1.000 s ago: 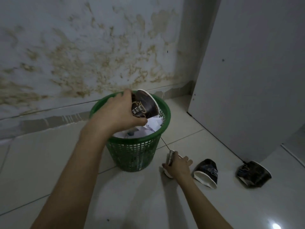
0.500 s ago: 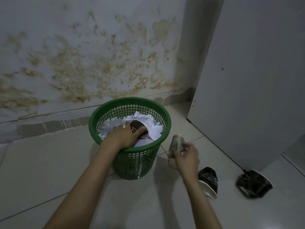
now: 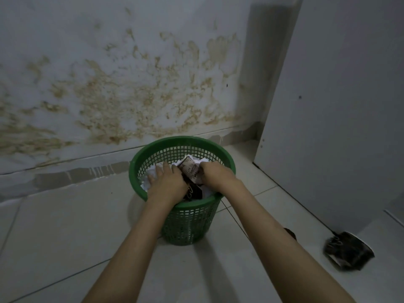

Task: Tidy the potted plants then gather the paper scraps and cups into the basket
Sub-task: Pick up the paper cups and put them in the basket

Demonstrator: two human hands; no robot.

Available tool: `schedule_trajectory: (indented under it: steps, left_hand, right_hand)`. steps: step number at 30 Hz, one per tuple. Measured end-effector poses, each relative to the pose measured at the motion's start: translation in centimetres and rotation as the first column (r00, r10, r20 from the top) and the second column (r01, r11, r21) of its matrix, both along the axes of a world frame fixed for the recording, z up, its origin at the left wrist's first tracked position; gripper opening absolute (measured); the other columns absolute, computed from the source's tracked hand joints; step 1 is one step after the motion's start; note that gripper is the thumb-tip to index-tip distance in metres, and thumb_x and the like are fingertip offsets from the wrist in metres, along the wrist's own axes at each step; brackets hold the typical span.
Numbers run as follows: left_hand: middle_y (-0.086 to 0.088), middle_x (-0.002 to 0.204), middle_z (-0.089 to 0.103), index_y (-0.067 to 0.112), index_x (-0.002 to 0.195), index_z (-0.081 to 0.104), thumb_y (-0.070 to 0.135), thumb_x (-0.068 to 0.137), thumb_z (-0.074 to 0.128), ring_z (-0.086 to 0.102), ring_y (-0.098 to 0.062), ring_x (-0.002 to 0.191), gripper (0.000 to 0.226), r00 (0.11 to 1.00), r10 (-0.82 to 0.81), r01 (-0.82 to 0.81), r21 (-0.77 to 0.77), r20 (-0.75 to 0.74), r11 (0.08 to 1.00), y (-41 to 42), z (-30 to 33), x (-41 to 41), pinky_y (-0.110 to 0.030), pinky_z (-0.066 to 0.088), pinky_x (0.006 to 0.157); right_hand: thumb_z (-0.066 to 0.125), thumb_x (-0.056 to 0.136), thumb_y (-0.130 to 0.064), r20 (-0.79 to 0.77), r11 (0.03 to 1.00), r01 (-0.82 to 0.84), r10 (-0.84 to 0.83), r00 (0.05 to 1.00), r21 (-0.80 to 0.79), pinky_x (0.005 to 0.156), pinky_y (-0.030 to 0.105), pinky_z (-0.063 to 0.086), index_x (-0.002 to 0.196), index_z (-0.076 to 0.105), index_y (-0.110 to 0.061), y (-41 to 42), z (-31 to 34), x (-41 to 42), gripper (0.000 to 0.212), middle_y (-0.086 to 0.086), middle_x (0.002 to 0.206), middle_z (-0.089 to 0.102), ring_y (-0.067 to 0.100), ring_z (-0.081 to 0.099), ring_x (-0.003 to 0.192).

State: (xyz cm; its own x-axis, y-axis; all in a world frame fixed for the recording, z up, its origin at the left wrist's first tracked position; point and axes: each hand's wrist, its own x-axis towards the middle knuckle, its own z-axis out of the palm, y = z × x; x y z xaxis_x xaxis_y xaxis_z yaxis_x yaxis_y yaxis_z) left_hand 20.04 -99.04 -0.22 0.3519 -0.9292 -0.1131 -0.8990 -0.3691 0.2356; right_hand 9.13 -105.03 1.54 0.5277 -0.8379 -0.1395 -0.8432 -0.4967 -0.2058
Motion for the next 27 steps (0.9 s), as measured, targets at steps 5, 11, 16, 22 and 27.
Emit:
schedule_trajectory:
  steps: [5,11,16,22,27]
  left_hand:
    - [-0.018,0.124,0.049,0.002,0.112,0.056,0.012,0.090,0.039,0.044,-0.033,0.118,0.029,0.997,0.063,-0.054,-0.165,0.053,0.985,0.4,0.8,-0.5,-0.047,0.030,0.107]
    - [-0.019,0.121,0.053,0.002,0.113,0.060,0.009,0.089,0.046,0.045,-0.033,0.116,0.029,0.986,0.136,-0.070,-0.497,0.097,0.865,1.8,1.4,-1.7,-0.044,0.027,0.102]
    - [-0.028,0.105,0.058,-0.003,0.095,0.065,0.002,0.083,0.053,0.051,-0.040,0.104,0.018,0.993,-0.008,0.084,-0.629,0.122,0.773,2.2,1.8,-5.6,-0.049,0.035,0.093]
    - [-0.018,0.107,0.057,0.003,0.098,0.065,0.005,0.085,0.052,0.048,-0.031,0.105,0.018,0.972,-0.199,0.232,-0.556,0.121,0.798,1.5,0.8,-9.5,-0.044,0.028,0.099]
    - [-0.015,0.103,0.056,0.004,0.094,0.066,0.003,0.083,0.055,0.052,-0.031,0.101,0.015,0.959,-0.247,0.282,-0.523,0.138,0.804,1.2,-0.7,-10.8,-0.043,0.032,0.098]
  right_hand:
    - [0.045,0.094,-0.014,0.076,0.995,0.057,-0.051,0.996,-0.087,0.099,0.041,0.039,0.133,0.038,-0.002,0.4,0.4,-0.6,0.042,0.021,0.134,0.043,0.035,0.041,0.124]
    - [0.044,0.095,-0.015,0.709,0.944,0.288,-0.093,0.699,-0.161,0.093,0.028,0.035,0.136,0.039,-0.010,3.2,0.8,-5.4,0.042,0.011,0.127,0.043,0.022,0.039,0.120]
    - [0.050,0.091,-0.014,0.820,0.753,0.653,-0.421,0.387,0.079,0.090,0.025,0.035,0.125,0.047,-0.012,4.8,-3.4,-13.8,0.034,0.010,0.124,0.047,0.024,0.044,0.118]
    - [0.050,0.090,-0.045,0.161,0.510,0.751,-0.856,0.491,0.420,0.104,0.047,0.032,0.146,0.017,-0.027,4.0,-12.8,-19.7,0.067,0.025,0.143,0.020,0.043,0.020,0.131]
    - [0.056,0.084,-0.047,0.194,0.581,0.724,-0.811,0.551,0.371,0.099,0.045,0.037,0.142,0.019,-0.037,5.1,-17.5,-18.2,0.070,0.019,0.138,0.027,0.036,0.025,0.126]
